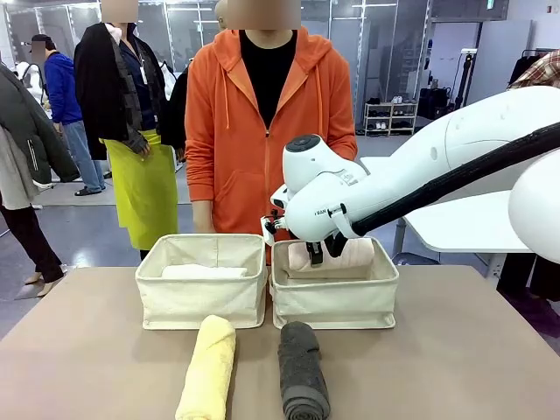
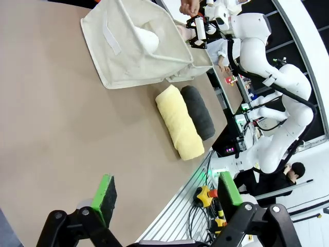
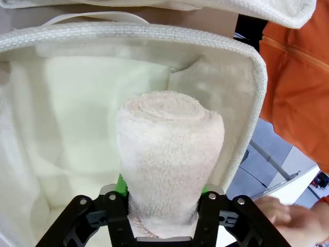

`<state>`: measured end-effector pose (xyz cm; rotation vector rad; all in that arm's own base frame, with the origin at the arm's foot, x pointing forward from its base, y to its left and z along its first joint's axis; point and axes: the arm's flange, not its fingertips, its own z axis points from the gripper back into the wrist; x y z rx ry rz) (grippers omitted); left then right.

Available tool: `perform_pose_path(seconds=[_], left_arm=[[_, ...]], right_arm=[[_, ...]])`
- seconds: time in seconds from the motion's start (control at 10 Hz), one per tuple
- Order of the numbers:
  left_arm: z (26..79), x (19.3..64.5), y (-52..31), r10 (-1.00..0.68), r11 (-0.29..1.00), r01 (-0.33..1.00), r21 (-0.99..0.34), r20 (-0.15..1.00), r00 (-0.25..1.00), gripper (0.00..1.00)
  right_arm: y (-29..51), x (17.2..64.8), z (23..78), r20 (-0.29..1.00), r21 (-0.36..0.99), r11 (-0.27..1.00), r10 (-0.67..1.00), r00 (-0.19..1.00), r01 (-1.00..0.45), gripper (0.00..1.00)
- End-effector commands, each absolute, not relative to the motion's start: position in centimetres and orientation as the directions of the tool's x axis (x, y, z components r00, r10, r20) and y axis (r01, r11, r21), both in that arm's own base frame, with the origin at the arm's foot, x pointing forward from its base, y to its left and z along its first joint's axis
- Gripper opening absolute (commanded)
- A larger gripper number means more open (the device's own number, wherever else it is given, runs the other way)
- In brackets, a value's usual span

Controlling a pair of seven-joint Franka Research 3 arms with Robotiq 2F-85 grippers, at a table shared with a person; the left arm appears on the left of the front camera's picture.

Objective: Divide the towels into two baskets.
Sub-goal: Pick up one hotel-folded towel from the bottom of the table and place it in the Fabric basket indicated by the person.

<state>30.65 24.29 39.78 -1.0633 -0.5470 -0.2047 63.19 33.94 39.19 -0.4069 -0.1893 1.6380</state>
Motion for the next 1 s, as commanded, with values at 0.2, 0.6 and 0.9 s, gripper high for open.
perform_pose_path(seconds=[0.2, 0.6, 0.9], left_arm=[[40.1, 30.2, 24.3, 0.101, 0.479, 0.422, -0.77, 0.526, 0.844, 1.0], [40.1, 30.2, 24.3, 0.101, 0.479, 0.422, -0.77, 0.526, 0.844, 1.0], [40.1, 30.2, 24.3, 0.101, 0.479, 0.422, -0.77, 0.526, 0.844, 1.0]], right_arm=[[33.5, 63.3, 40.4, -0.135, -0.366, -0.105, 0.989, -0.059, -0.925, 1.0], [33.8, 63.5, 40.3, -0.14, -0.375, -0.103, 0.989, -0.054, -0.921, 1.0], [33.8, 63.5, 40.3, -0.14, -0.375, -0.103, 0.989, -0.054, -0.921, 1.0]])
